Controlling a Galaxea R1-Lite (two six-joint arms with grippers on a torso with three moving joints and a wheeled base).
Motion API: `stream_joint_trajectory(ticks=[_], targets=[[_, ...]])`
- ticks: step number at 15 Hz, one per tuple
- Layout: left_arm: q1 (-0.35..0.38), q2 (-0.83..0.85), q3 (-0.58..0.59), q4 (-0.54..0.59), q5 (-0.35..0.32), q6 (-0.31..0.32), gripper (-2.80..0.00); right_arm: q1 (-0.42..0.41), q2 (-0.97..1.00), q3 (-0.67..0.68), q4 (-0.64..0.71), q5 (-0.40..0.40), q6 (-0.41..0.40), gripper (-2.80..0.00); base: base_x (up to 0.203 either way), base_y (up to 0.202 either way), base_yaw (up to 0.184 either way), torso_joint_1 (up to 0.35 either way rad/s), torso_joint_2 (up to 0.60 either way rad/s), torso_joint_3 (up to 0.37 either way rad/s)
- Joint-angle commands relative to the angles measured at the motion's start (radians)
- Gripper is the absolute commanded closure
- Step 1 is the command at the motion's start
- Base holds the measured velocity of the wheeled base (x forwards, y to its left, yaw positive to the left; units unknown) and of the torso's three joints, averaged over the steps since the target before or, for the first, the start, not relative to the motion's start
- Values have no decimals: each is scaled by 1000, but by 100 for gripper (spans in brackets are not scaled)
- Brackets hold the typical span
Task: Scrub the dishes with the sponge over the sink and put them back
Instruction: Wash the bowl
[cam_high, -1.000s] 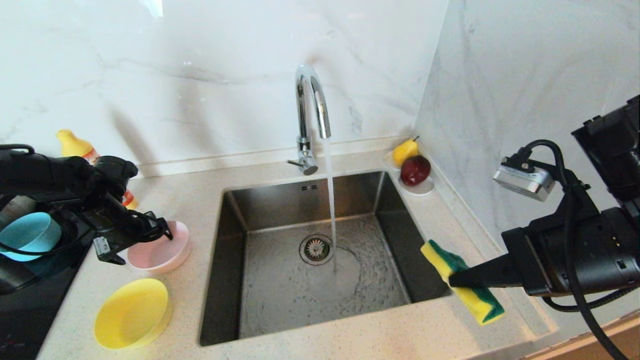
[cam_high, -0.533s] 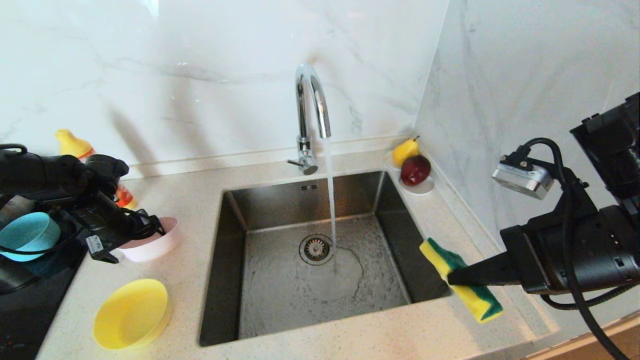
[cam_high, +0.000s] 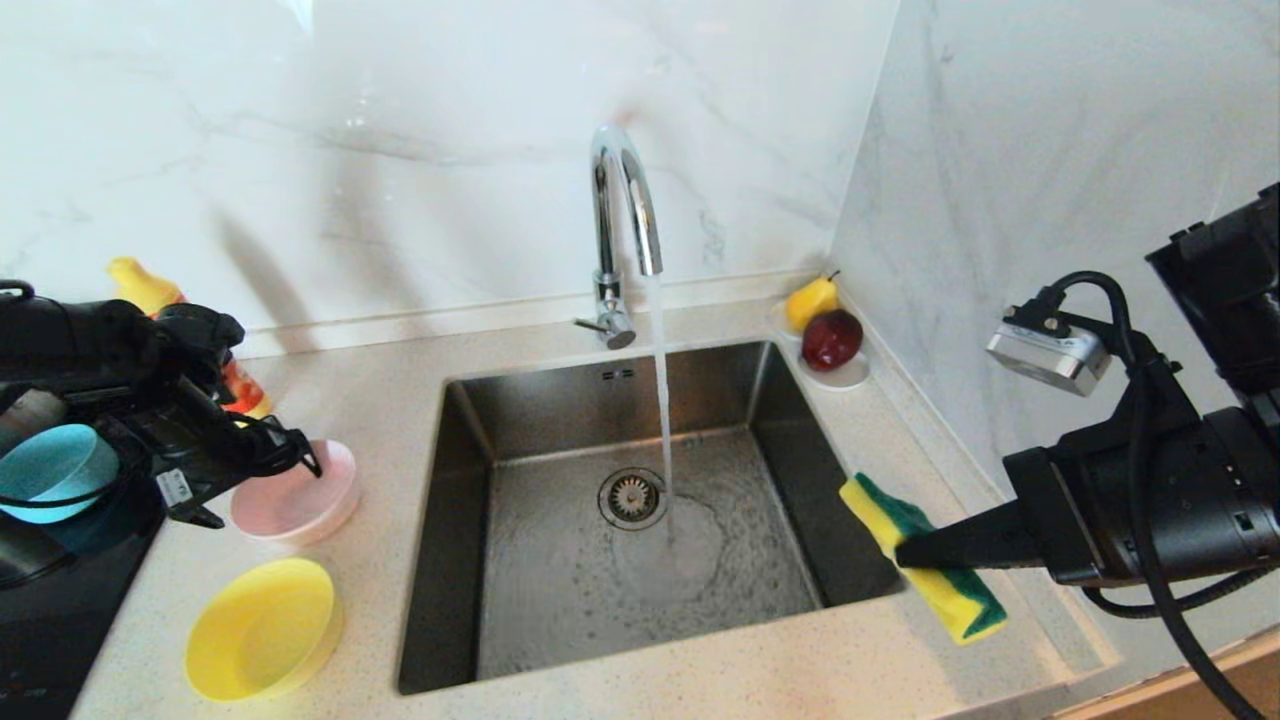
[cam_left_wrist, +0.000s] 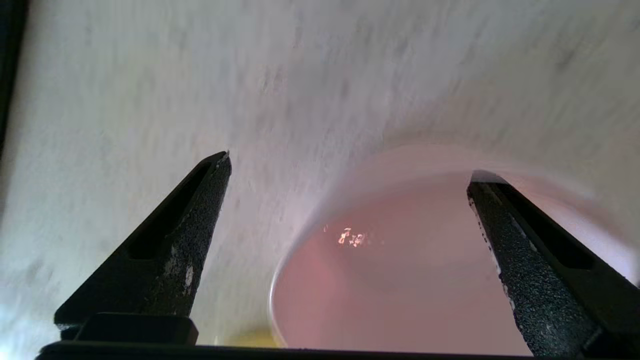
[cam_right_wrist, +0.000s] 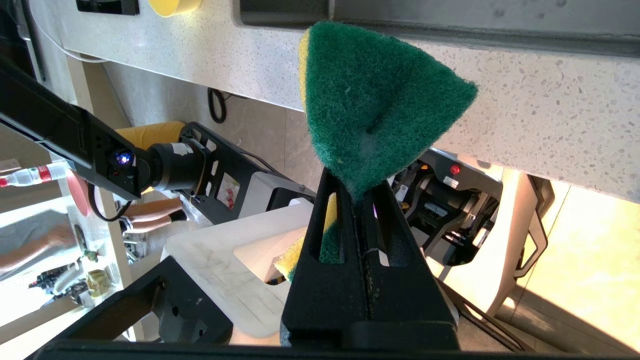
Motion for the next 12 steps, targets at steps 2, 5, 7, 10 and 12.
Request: stream_joint_trajectory(ticks=[2, 5, 7, 10, 12], targets=[[-1, -28, -1, 61, -30, -3, -280, 0, -4, 0, 4, 3, 4, 0, 0, 0, 0, 0, 0, 0], [-1, -25, 4, 76, -46, -1, -280, 0, -15, 3, 5, 3, 5, 0, 0, 0, 0, 0, 0, 0], [-1, -15, -5, 93, -46, -4, -280, 0, -17, 3, 6, 3, 6, 0, 0, 0, 0, 0, 0, 0], [-1, 3, -6, 99, -47, -1, -280, 0, -21, 2, 5, 1, 6, 0, 0, 0, 0, 0, 0, 0], [-1, 12, 1, 99, -46, -1, -280, 0, -21, 2, 6, 2, 7, 0, 0, 0, 0, 0, 0, 0]])
